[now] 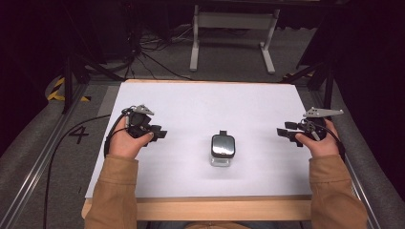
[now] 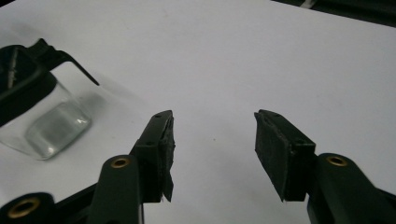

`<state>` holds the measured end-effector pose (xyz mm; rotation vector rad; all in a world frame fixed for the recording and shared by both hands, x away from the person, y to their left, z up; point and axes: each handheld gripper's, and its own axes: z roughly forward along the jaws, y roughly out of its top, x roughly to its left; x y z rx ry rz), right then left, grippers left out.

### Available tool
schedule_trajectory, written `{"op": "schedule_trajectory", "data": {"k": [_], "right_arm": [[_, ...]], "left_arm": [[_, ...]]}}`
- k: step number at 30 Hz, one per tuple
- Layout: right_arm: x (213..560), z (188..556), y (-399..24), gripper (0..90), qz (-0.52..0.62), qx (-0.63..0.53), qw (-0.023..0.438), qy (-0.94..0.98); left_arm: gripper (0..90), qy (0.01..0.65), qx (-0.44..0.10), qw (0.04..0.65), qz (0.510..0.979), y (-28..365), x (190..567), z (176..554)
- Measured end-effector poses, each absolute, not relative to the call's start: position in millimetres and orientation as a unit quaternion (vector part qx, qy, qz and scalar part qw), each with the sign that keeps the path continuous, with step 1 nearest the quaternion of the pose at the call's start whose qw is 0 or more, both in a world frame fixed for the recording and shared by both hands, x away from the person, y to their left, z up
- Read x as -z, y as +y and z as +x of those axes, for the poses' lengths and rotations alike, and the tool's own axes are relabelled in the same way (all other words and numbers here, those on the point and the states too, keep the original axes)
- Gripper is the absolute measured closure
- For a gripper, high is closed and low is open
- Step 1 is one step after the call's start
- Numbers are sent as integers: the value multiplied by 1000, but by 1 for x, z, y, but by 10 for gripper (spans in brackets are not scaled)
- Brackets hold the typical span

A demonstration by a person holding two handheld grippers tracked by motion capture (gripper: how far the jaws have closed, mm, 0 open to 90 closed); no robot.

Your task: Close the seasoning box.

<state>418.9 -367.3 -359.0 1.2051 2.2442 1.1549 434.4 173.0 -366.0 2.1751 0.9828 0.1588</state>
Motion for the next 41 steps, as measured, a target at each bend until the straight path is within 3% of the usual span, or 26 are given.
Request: {"op": "schedule_trajectory", "data": {"k": [9,19,24,41], "right_arm": [[385,432,-393,463,440,-384,188,790],[412,441,-402,443,447,-369,171,797],[423,444,-398,415,449,-354,166,803],[426,444,-394,412,451,-345,162,807]], "left_arm": [[555,385,-59,360,848,177,391,448],[430,374,-57,347,858,178,419,461],[356,397,-60,321,858,178,428,465],[316,401,-61,327,854,173,424,464]]}}
